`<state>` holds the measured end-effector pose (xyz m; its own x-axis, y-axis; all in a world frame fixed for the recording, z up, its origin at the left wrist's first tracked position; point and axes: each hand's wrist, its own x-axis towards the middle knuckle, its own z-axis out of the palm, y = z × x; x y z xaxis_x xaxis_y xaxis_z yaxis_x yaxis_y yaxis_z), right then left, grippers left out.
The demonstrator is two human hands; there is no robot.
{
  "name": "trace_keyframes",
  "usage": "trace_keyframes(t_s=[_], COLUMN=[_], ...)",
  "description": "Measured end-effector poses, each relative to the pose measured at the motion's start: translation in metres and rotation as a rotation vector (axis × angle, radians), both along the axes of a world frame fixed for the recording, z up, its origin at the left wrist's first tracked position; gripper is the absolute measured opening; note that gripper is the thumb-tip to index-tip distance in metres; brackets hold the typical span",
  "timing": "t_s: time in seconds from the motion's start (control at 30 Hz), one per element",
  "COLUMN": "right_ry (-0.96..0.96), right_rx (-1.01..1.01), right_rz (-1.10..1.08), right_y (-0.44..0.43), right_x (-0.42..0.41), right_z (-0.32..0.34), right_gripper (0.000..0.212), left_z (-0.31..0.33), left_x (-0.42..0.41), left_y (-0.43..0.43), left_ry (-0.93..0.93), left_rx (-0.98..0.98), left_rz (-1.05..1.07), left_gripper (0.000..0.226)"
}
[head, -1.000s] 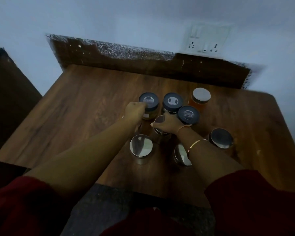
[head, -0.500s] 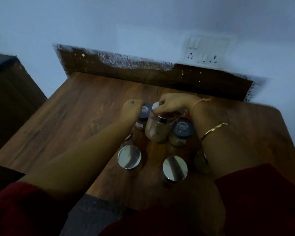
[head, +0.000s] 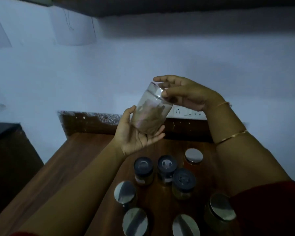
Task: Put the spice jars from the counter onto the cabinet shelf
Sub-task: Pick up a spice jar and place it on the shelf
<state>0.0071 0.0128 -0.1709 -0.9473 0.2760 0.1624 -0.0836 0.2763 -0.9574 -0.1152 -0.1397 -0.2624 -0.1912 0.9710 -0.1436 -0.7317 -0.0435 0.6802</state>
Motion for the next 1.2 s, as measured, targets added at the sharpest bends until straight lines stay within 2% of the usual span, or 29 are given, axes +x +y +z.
trace_keyframes(t_s=[0.2,0.3,0.37,0.43,0.53,0.63,0.7,0.8,0.87,1.07,1.13,1.2], right_ry=[0.373,0.497,0.554,0.583,0.589,0.597,0.590,0.582,0.607,0.648,0.653,0.684], right_rx=[-0.323,-0.411,-0.440,-0.447,-0.400,-0.274,-0.232,-0.234,-0.291,-0.426,-0.443,-0.463], right_rz=[-0.075,-0.071,-0.058,-0.086,-0.231,-0.358,-0.397,-0.368,-0.359,-0.256,-0.201,-0.113], right_y=[-0.019,-0.035,-0.044,-0.054,-0.070,-0.085,-0.096,-0.111,-0.118,-0.116,-0.111,-0.106], right_x=[-0.012,-0.022,-0.027,-0.030,-0.032,-0.032,-0.034,-0.038,-0.040,-0.040,-0.040,-0.038], right_z=[0.020,0.027,0.030,0.034,0.039,0.041,0.042,0.041,0.042,0.040,0.040,0.041], right_gripper=[0.054,0.050,0.039,0.035,0.042,0.030,0.038,0.062,0.068,0.066,0.066,0.058], left_z=[0.045,0.066,0.078,0.085,0.091,0.093,0.091,0.086,0.084,0.082,0.082,0.082], left_x=[-0.001,0.003,0.006,0.010,0.015,0.018,0.021,0.029,0.034,0.042,0.046,0.051], left_y=[-0.004,-0.008,-0.012,-0.016,-0.019,-0.023,-0.026,-0.027,-0.027,-0.029,-0.031,-0.035], left_ry=[0.047,0.117,0.188,0.280,0.420,0.565,0.677,0.773,0.796,0.919,0.963,0.957], left_rx=[0.209,0.330,0.398,0.432,0.431,0.440,0.442,0.493,0.525,0.548,0.573,0.601], left_rz=[0.045,0.180,0.272,0.373,0.557,0.745,0.835,0.929,0.970,1.033,1.007,0.949], left_gripper=[0.068,0.061,0.049,0.047,0.060,0.056,0.060,0.058,0.060,0.071,0.072,0.070])
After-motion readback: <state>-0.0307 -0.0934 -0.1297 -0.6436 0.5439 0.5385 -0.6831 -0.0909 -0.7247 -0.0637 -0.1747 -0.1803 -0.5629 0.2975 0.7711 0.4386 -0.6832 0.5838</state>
